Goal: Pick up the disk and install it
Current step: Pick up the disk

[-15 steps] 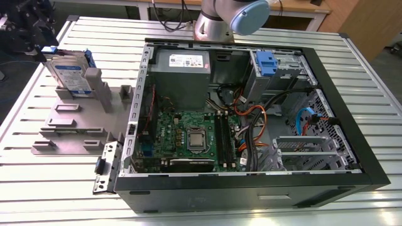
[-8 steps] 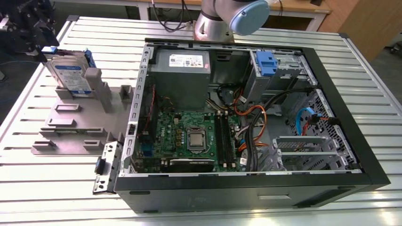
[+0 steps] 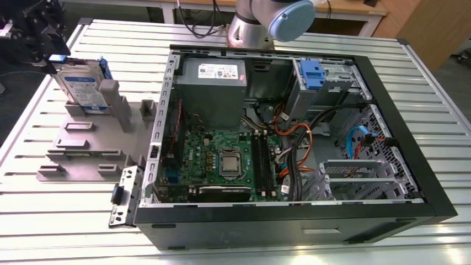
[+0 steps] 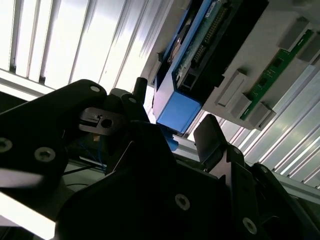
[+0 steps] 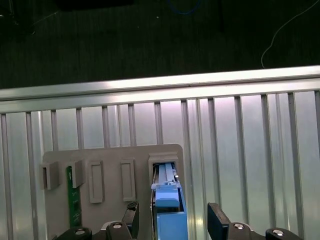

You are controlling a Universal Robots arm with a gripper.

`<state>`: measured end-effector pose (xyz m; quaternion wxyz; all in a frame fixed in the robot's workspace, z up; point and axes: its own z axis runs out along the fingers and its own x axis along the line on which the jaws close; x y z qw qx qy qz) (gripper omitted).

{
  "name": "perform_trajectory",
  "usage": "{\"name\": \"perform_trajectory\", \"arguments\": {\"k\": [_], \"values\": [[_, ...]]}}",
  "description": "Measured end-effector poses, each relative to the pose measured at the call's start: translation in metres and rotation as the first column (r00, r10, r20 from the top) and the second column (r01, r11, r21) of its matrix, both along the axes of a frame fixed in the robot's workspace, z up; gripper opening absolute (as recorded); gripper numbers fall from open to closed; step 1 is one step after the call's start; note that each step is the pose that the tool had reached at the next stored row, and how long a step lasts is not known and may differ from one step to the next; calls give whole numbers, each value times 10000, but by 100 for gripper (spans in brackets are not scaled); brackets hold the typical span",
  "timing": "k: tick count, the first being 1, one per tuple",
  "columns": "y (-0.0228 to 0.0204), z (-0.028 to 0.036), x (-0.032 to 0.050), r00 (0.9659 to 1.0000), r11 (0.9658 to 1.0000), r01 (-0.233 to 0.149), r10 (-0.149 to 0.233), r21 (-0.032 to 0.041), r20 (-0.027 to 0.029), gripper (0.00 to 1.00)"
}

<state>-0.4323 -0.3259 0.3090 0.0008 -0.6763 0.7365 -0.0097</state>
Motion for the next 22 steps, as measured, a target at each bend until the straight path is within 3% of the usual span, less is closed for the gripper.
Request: {"name": "perform_trajectory", "arguments": {"k": [4,15,18,20,22], "values": [[4,-33,-1,9999,10000,-36,36,-6,95,65],[5,-71,-1,9998,9999,-143,143,-3,106,65],[5,-95,-2,9999,9999,-143,143,-5,49,65],[5,-113,-1,9999,9999,-144,144,-3,-33,65],[5,-117,-1,9999,9999,-143,143,-4,-50,65]]}}
